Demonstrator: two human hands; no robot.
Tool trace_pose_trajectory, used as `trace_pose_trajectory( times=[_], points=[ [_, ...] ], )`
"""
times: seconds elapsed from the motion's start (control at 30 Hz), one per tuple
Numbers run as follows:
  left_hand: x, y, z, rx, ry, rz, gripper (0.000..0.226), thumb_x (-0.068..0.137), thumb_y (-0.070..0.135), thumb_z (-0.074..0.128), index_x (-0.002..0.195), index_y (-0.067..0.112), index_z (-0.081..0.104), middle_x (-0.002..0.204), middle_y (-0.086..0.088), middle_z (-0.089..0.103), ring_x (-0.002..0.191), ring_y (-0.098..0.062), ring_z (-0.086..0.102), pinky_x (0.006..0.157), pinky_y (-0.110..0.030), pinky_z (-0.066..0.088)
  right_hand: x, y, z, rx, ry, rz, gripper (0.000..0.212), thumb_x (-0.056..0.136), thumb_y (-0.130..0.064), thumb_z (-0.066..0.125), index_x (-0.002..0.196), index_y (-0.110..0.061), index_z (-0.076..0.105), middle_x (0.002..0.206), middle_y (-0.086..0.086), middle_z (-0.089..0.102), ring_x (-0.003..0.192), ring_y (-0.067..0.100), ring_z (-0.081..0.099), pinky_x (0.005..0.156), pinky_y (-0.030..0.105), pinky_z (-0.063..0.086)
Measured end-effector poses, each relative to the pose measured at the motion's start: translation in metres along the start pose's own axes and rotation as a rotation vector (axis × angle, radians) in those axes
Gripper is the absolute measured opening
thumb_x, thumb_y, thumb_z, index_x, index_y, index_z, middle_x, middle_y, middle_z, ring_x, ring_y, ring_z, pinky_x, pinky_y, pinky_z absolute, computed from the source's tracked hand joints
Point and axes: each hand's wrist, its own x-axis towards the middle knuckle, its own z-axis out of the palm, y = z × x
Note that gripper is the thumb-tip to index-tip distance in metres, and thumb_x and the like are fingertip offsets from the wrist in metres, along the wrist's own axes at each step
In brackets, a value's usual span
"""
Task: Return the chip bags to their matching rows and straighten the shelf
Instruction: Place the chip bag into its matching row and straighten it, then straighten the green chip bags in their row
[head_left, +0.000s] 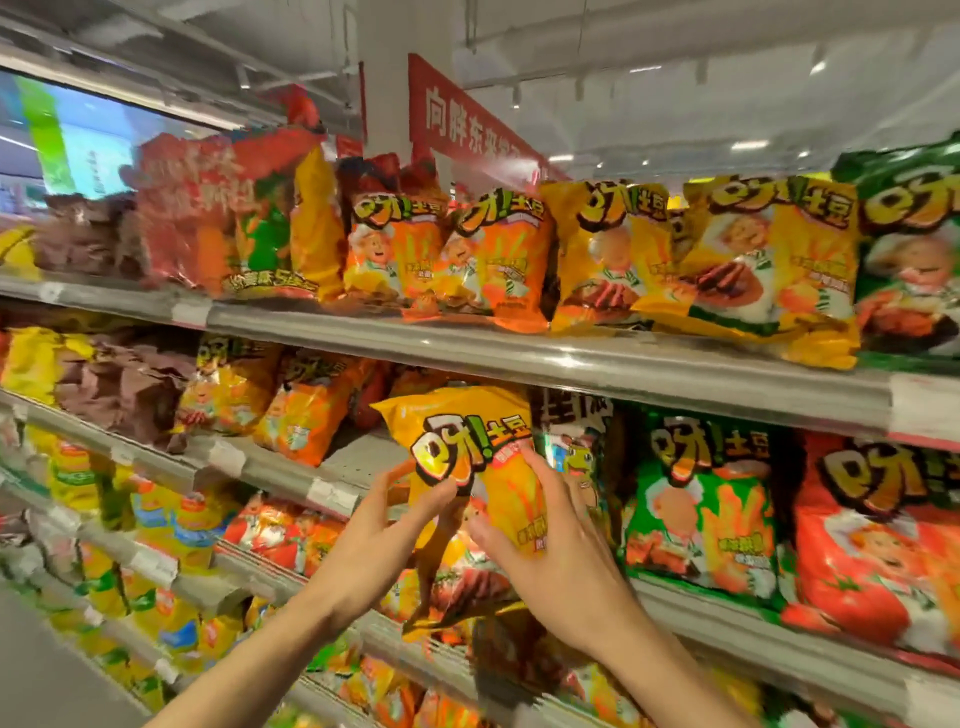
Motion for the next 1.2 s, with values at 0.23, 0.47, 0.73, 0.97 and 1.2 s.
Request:
trace_pose_trajectory(
  times=[0.23, 0.47, 0.73, 0.97, 1.2],
  points=[
    [0.055, -0.016, -0.041, 0.05, -0.115, 0.045, 0.071, 0.057, 0.081, 0.074, 0.116, 0.049, 0.05, 0.117, 0.02, 0.062, 0.115, -0.011, 0.06, 0.101, -0.043, 0.048, 0.014, -0.023, 0.047, -0.128, 0.108, 0.083, 0.089, 0.073, -0.087, 0.05, 0.145, -0.062, 0.006, 0.139, -0.025, 0.027, 0.127, -0.004, 0.036, 0.102, 0.03, 0.04],
    [0.081, -0.033, -0.055, -0.019, -0.178, 0.075, 0.077, 0.06, 0.074, 0.078, 0.125, 0.046, 0.048, 0.117, 0.017, 0.063, 0.11, -0.015, 0.065, 0.099, -0.045, 0.05, 0.017, -0.028, 0.035, -0.236, 0.383, 0.165, 0.07, 0.084, -0.072, 0.052, 0.145, -0.047, 0.027, 0.145, -0.016, 0.033, 0.132, 0.006, 0.038, 0.104, 0.03, 0.035],
    [0.09, -0.052, -0.078, -0.025, -0.203, 0.077, 0.07, 0.07, 0.067, 0.075, 0.13, 0.048, 0.044, 0.122, 0.018, 0.058, 0.095, -0.009, 0.071, 0.088, -0.038, 0.054, 0.063, 0.013, 0.012, -0.187, 0.436, 0.604, 0.104, 0.083, -0.073, 0.053, 0.156, -0.014, 0.008, 0.16, 0.009, 0.028, 0.143, 0.029, 0.033, 0.116, 0.043, 0.03],
    [0.087, -0.061, -0.106, 0.007, -0.166, 0.093, 0.072, 0.066, 0.073, 0.071, 0.129, 0.046, 0.046, 0.116, 0.024, 0.058, 0.095, 0.006, 0.06, 0.079, -0.026, 0.047, 0.075, 0.022, 0.017, -0.189, 0.476, 0.599, 0.092, 0.078, -0.074, 0.058, 0.144, -0.014, 0.036, 0.121, 0.002, 0.064, 0.107, 0.021, 0.061, 0.09, 0.037, 0.05],
    [0.086, -0.067, -0.122, -0.027, -0.14, 0.083, 0.073, 0.066, 0.071, 0.074, 0.129, 0.049, 0.045, 0.12, 0.022, 0.059, 0.107, 0.001, 0.058, 0.087, -0.032, 0.045, 0.078, 0.002, 0.022, -0.313, 0.598, 0.536, 0.091, 0.078, -0.074, 0.059, 0.141, -0.012, 0.039, 0.131, 0.01, 0.06, 0.116, 0.03, 0.058, 0.091, 0.04, 0.051]
  ],
)
